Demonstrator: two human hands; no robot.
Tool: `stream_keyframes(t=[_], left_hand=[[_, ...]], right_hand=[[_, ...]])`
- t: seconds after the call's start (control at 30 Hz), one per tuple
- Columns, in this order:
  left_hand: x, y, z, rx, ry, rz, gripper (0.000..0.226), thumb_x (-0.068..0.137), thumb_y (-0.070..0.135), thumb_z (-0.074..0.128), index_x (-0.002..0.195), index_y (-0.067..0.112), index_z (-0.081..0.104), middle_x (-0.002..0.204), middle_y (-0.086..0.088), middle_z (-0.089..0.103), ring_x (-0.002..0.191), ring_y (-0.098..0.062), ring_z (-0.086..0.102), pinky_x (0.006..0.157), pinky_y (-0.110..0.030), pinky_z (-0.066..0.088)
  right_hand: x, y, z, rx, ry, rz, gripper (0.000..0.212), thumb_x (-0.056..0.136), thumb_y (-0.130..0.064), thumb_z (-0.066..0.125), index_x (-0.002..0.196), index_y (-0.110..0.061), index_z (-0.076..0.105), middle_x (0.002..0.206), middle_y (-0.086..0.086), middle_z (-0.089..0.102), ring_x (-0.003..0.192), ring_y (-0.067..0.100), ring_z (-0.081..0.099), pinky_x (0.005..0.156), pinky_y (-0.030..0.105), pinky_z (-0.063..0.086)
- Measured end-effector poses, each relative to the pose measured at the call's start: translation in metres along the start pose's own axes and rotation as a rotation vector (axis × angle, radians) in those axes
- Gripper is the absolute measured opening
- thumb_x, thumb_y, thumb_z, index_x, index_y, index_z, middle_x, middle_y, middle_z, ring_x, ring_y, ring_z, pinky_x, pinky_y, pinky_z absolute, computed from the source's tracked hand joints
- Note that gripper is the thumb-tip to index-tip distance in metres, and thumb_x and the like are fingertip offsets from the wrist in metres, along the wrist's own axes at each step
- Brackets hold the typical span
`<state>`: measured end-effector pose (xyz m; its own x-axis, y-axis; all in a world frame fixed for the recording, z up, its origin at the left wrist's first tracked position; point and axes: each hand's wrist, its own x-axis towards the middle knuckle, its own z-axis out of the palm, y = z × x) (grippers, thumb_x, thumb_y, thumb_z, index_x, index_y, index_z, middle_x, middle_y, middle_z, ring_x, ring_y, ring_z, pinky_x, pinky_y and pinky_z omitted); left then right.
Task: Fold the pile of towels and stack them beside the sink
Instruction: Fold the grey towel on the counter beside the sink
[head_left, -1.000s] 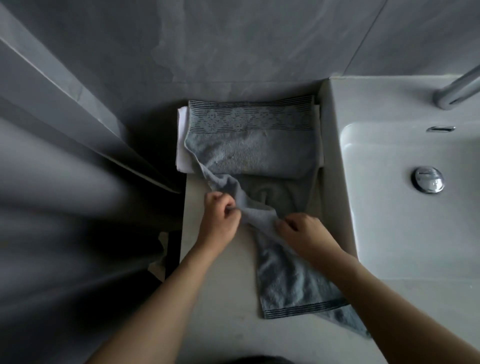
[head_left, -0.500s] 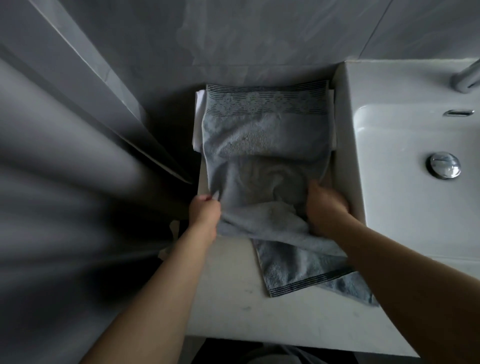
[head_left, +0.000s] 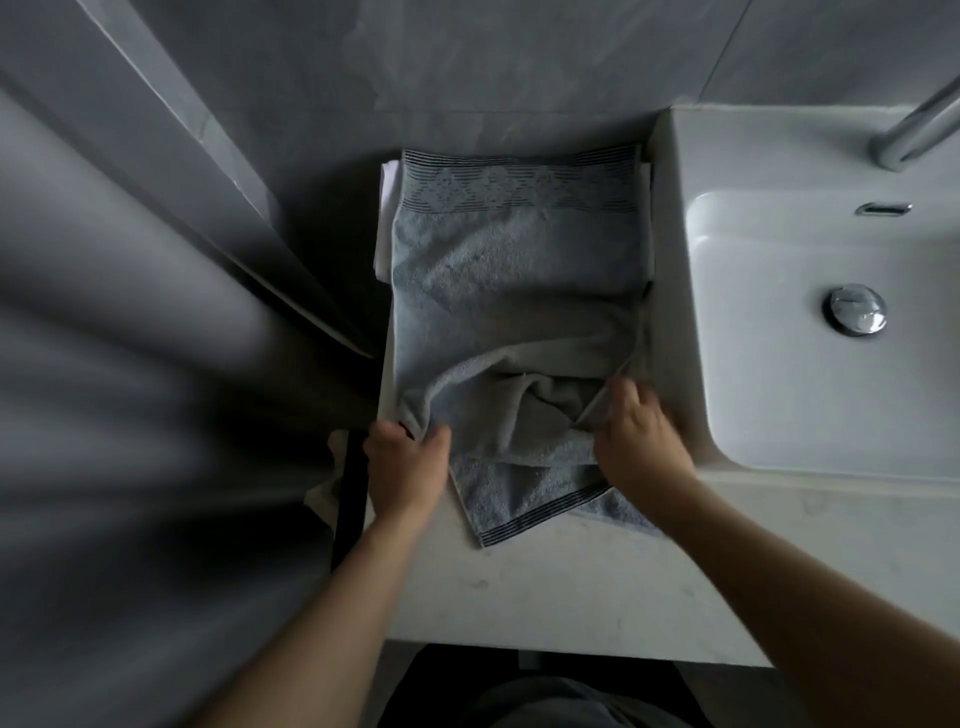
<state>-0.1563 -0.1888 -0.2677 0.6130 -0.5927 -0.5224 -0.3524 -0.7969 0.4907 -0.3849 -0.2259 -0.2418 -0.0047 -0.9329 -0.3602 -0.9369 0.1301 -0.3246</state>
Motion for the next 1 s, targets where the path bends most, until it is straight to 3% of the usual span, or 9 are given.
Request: stream_keyframes(t=[0.13,0.27,0.4,0.5,0.6,0.67,0.77,0.9,1.0], left_hand=[[-0.049,-0.018,0.032,0.157,-0.017,-0.054,0.077,0.076,0.053,0.074,0.126,0.004,0.041,0.129,-0.017,0.045,0.118,-0.039,0.048,0.096,-0.045,0.045],[-0.061,-0.016,0.045,0.345,-0.043,0.029,0.052,0.086,0.047,0.064,0.117,0.007,0.059,0.121,-0.015,0.051,0.113,-0.036,0.053,0.091,-0.040,0.046],[-0.063,-0.008,0.035,-0.217,-0.090,0.003,0.023,0.090,0.021,0.057,0.080,0.000,0.059,0.073,-0.010,0.057,0.076,-0.028,0.055,0.060,-0.034,0.038],[-0.072,-0.014,0.013,-0.614,-0.094,-0.110,0.005,0.086,0.008,0.056,0.085,0.004,0.058,0.080,-0.014,0.054,0.076,-0.025,0.052,0.066,-0.037,0.039],[-0.080,-0.026,-0.007,-0.763,-0.106,-0.221,0.014,0.082,0.000,0.048,0.088,0.005,0.060,0.086,-0.017,0.058,0.078,-0.029,0.059,0.069,-0.039,0.046],[-0.084,-0.032,-0.016,-0.838,-0.166,-0.309,0.020,0.080,-0.002,0.042,0.087,0.006,0.059,0.080,-0.014,0.059,0.072,-0.028,0.062,0.062,-0.033,0.051],[-0.089,-0.043,-0.026,-0.810,-0.216,-0.369,0.021,0.078,-0.002,0.039,0.084,0.006,0.057,0.073,-0.009,0.054,0.066,-0.025,0.059,0.054,-0.026,0.049],[-0.089,-0.064,-0.041,-0.707,-0.265,-0.325,0.019,0.072,0.002,0.043,0.083,0.006,0.057,0.076,-0.010,0.053,0.073,-0.027,0.059,0.066,-0.034,0.047],[-0.087,-0.085,-0.054,-0.545,-0.266,-0.281,0.026,0.064,0.017,0.050,0.086,0.007,0.059,0.085,-0.012,0.054,0.081,-0.028,0.056,0.072,-0.041,0.044]], right_hand=[[-0.030,0.024,0.027,0.040,-0.173,0.255,0.068,0.087,-0.022,0.055,0.145,-0.008,0.023,0.138,0.021,0.038,0.124,0.042,0.041,0.100,0.046,0.037],[-0.039,0.039,0.033,-0.085,-0.284,0.134,0.029,0.080,-0.025,0.054,0.108,-0.016,0.051,0.112,0.009,0.061,0.101,0.031,0.055,0.082,0.035,0.040],[-0.045,0.046,0.026,0.111,-0.383,0.001,0.025,0.077,-0.027,0.067,0.098,-0.015,0.062,0.089,0.002,0.059,0.077,0.019,0.053,0.065,0.025,0.038],[-0.055,0.048,0.012,0.495,-0.444,0.115,0.018,0.076,-0.013,0.066,0.090,-0.003,0.062,0.076,0.009,0.060,0.070,0.024,0.055,0.063,0.030,0.043],[-0.067,0.053,-0.001,1.036,-0.672,0.304,0.024,0.080,-0.014,0.059,0.094,0.005,0.057,0.079,0.024,0.056,0.068,0.034,0.053,0.066,0.045,0.048],[-0.076,0.054,-0.004,1.241,-0.796,0.422,0.044,0.072,-0.025,0.061,0.108,0.001,0.061,0.092,0.021,0.061,0.085,0.035,0.056,0.082,0.052,0.051],[-0.095,0.049,0.000,1.443,-0.920,0.456,0.051,0.071,-0.032,0.057,0.110,0.001,0.064,0.097,0.023,0.064,0.092,0.036,0.058,0.081,0.046,0.050],[-0.114,0.039,0.015,1.487,-0.629,0.584,0.032,0.077,-0.037,0.062,0.080,-0.005,0.064,0.066,0.012,0.058,0.054,0.021,0.051,0.052,0.027,0.041],[-0.125,0.034,0.025,1.446,-0.310,0.611,0.021,0.088,-0.030,0.060,0.080,-0.010,0.063,0.059,0.004,0.053,0.041,0.014,0.050,0.038,0.020,0.037]])
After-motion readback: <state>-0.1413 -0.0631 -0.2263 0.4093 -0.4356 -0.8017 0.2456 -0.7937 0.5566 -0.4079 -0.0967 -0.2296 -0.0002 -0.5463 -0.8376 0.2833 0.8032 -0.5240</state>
